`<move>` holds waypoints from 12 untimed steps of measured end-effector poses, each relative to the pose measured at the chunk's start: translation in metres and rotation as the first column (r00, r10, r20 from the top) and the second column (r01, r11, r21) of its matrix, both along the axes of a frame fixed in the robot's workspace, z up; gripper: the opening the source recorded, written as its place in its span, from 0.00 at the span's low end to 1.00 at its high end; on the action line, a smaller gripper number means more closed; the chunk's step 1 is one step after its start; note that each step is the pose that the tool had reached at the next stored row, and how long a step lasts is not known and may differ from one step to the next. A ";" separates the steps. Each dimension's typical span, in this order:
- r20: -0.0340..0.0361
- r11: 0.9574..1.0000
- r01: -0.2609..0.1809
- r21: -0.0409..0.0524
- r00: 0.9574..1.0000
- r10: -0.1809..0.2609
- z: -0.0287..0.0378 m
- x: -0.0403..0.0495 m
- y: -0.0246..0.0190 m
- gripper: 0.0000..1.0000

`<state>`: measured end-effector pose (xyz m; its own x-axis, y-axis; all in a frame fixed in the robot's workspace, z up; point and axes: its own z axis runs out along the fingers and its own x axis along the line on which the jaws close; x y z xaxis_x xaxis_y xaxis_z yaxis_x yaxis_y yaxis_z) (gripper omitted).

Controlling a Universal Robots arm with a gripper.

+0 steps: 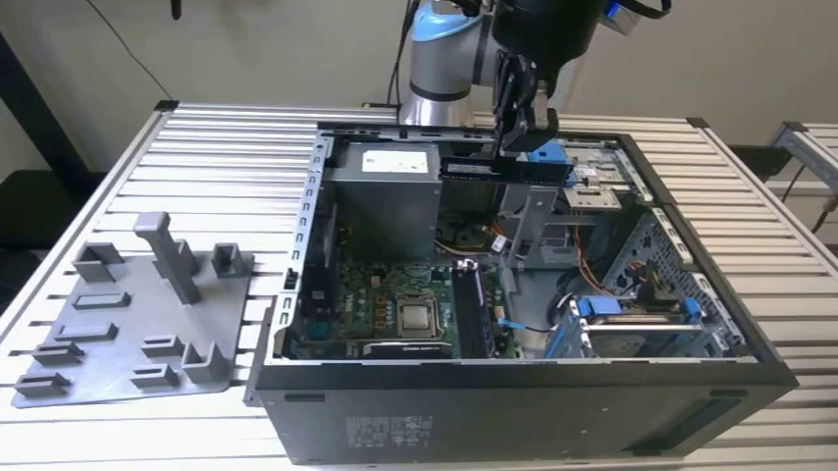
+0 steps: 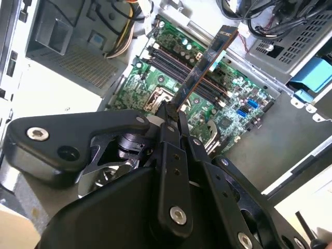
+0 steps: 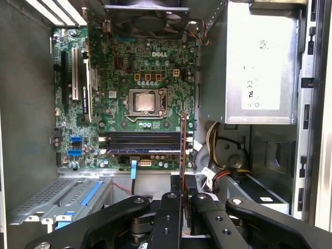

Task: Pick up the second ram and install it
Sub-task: 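Insert the second ram into the second slot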

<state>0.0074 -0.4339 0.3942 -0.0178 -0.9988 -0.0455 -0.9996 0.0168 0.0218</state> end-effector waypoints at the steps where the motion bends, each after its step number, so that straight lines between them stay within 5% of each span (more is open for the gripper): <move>1: 0.000 1.000 0.000 0.000 1.000 0.000 0.0000 0.0000 0.0000 0.14; 12: -0.001 1.000 0.001 0.000 1.000 -0.001 0.0000 0.0000 0.0000 0.14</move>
